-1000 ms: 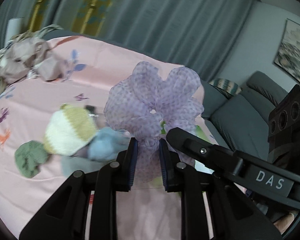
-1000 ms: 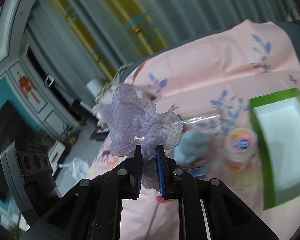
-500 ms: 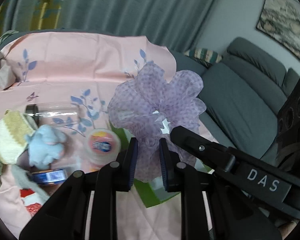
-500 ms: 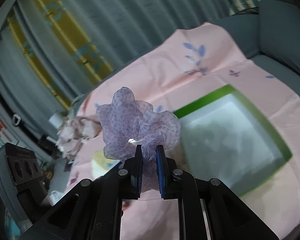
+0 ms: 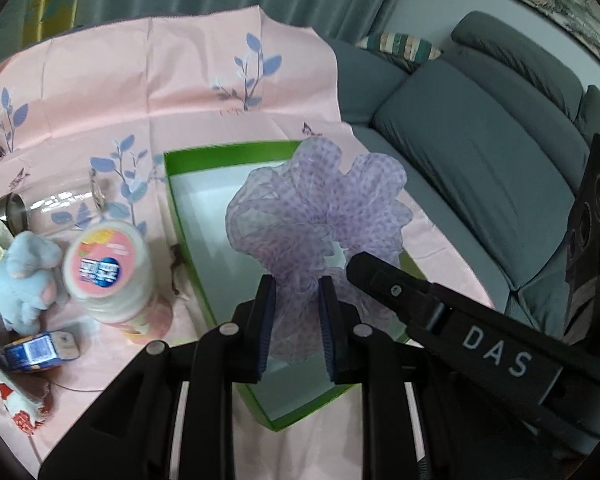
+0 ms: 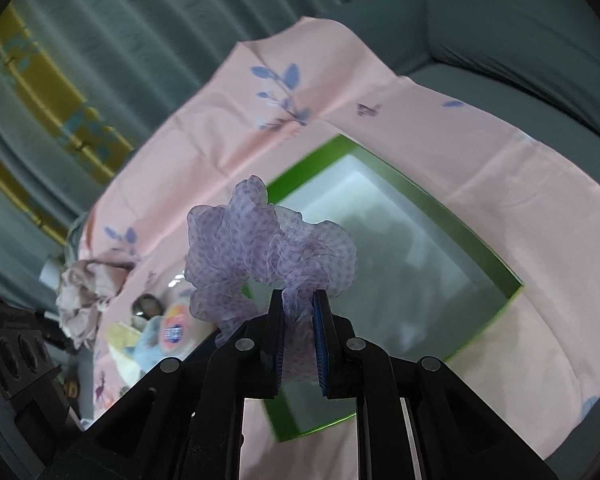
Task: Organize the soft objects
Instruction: 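Lower the bath puff into the green box and open the right gripper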
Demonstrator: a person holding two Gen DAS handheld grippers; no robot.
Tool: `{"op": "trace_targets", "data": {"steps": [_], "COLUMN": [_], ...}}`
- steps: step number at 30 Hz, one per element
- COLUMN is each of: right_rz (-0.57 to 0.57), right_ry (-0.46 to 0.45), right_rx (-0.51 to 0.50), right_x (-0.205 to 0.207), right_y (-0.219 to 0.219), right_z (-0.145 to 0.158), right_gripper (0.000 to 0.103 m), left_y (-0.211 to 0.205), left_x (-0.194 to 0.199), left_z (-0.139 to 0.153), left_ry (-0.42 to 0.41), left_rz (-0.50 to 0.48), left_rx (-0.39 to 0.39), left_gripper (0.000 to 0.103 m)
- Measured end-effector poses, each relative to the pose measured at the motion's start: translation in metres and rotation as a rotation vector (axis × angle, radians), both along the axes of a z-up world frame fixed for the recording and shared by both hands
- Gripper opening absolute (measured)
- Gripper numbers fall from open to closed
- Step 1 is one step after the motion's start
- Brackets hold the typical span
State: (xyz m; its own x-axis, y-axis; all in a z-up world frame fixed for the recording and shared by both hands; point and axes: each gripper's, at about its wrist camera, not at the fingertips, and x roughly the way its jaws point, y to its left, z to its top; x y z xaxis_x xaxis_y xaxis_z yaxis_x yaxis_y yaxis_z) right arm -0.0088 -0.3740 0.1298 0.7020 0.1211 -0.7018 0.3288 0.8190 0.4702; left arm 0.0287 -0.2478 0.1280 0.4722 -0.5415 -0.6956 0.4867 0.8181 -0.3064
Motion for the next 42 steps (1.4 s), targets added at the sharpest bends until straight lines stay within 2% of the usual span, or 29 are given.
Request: {"op": "trace_targets", "data": {"steps": [4, 7, 17, 19, 21, 22, 23, 24, 25, 27, 28, 29, 30, 31, 34, 39, 41, 42], "right_rz": [-0.034, -0.085, -0.097, -0.101, -0.113, -0.12, -0.125, -0.128, -0.129, -0.13, -0.131, -0.132, -0.131, -0.128, -0.105, -0.059, -0.037, -0.024], "right_ry": [0.045, 0.097, 0.14, 0.141, 0.143, 0.144, 0.137, 0.128, 0.116, 0.089, 0.075, 0.065, 0.052, 0.04, 0.01, -0.041, -0.061, -0.072], "right_rx": [-0.018, -0.076, -0.069, -0.074, -0.087, -0.097, -0.102, -0.103, -0.103, -0.105, -0.11, -0.117, -0.132, -0.145, -0.161, -0.206, -0.222, -0.228], "right_x": [0.001, 0.003, 0.006, 0.007, 0.006, 0.005, 0.004, 0.003, 0.001, -0.002, -0.003, -0.004, -0.006, -0.007, -0.009, -0.012, -0.014, -0.014], "right_y": [-0.007, -0.012, -0.021, -0.021, -0.021, -0.021, -0.021, -0.021, -0.02, -0.019, -0.018, -0.016, -0.013, -0.01, -0.002, 0.018, 0.027, 0.033], "right_z": [-0.009, -0.014, -0.024, -0.024, -0.023, -0.023, -0.021, -0.019, -0.017, -0.012, -0.008, -0.006, -0.002, 0.002, 0.011, 0.027, 0.034, 0.037], "right_gripper": [0.015, 0.015, 0.015, 0.015, 0.024, 0.028, 0.036, 0.045, 0.048, 0.063, 0.067, 0.076, 0.083, 0.086, 0.088, 0.094, 0.095, 0.095], "left_y": [-0.011, -0.017, -0.026, -0.026, -0.025, -0.023, -0.021, -0.018, -0.015, -0.007, -0.003, 0.001, 0.008, 0.014, 0.034, 0.072, 0.092, 0.101], "left_x": [0.003, 0.005, 0.009, 0.008, 0.007, 0.006, 0.005, 0.004, 0.003, 0.001, -0.001, -0.002, -0.003, -0.004, -0.007, -0.016, -0.019, -0.021], "left_z": [-0.012, -0.018, -0.032, -0.032, -0.032, -0.032, -0.031, -0.029, -0.028, -0.024, -0.021, -0.018, -0.015, -0.011, 0.001, 0.023, 0.031, 0.034], "left_ry": [0.027, 0.043, 0.071, 0.067, 0.062, 0.06, 0.057, 0.05, 0.044, 0.028, 0.018, 0.011, 0.007, 0.003, -0.017, -0.06, -0.076, -0.083], "left_rz": [-0.016, -0.021, -0.024, -0.024, -0.028, -0.025, -0.02, -0.017, -0.013, -0.001, 0.006, 0.013, 0.021, 0.031, 0.057, 0.104, 0.135, 0.153], "left_rx": [0.022, 0.039, 0.069, 0.074, 0.077, 0.076, 0.074, 0.07, 0.066, 0.056, 0.048, 0.04, 0.029, 0.016, -0.021, -0.045, -0.049, -0.054], "left_gripper": [0.019, 0.019, 0.019, 0.022, 0.024, 0.03, 0.033, 0.039, 0.048, 0.059, 0.063, 0.065, 0.072, 0.079, 0.085, 0.087, 0.092, 0.099]}}
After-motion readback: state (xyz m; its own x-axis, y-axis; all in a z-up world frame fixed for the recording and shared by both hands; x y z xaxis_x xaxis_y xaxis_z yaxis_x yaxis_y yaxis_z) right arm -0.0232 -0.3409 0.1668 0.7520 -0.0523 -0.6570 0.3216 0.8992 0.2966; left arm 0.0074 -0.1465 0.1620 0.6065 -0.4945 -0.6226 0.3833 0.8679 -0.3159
